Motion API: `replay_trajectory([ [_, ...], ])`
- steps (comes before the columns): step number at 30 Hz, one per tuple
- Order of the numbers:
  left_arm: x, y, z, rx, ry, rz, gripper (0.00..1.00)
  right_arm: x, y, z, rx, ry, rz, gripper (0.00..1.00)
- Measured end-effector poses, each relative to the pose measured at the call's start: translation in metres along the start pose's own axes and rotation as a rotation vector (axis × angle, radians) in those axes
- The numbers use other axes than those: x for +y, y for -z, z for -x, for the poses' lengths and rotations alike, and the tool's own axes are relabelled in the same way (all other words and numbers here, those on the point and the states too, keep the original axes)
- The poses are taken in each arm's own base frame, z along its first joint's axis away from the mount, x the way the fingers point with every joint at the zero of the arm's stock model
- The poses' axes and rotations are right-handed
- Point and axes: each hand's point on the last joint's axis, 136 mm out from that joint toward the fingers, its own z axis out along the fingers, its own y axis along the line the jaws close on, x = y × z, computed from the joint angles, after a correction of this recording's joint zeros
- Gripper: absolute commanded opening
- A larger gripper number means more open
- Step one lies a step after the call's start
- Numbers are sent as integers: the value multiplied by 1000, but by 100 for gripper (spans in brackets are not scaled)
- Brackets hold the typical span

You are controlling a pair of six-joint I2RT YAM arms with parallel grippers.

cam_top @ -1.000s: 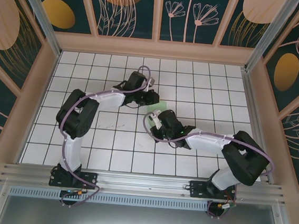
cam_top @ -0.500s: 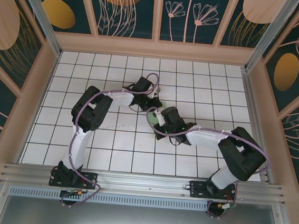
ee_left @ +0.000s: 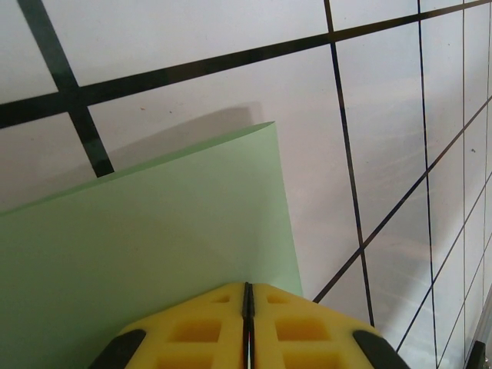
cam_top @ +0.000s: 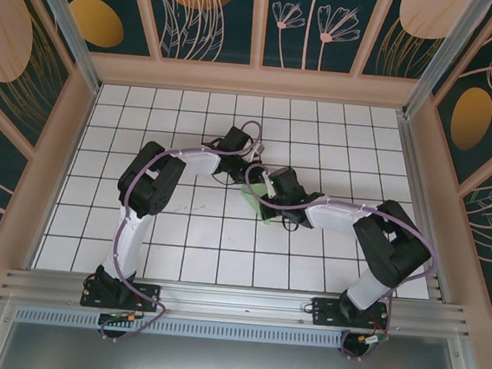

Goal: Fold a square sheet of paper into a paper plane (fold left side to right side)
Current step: Third fold the triangle at the center of the table.

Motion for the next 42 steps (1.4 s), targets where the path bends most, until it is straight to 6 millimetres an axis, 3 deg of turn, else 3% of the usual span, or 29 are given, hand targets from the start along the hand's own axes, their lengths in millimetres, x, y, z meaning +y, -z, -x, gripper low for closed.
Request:
replay_trajectory([
  [20,0,0,0,0,0,1,11,-18,-4,0,10,-61,-73,0],
  [36,0,0,0,0,1,1,10,-21,-9,-1,29,-70,-85,0],
  [42,0,0,0,0,1,0,14,-22,-13,-4,42,-70,-88,0],
])
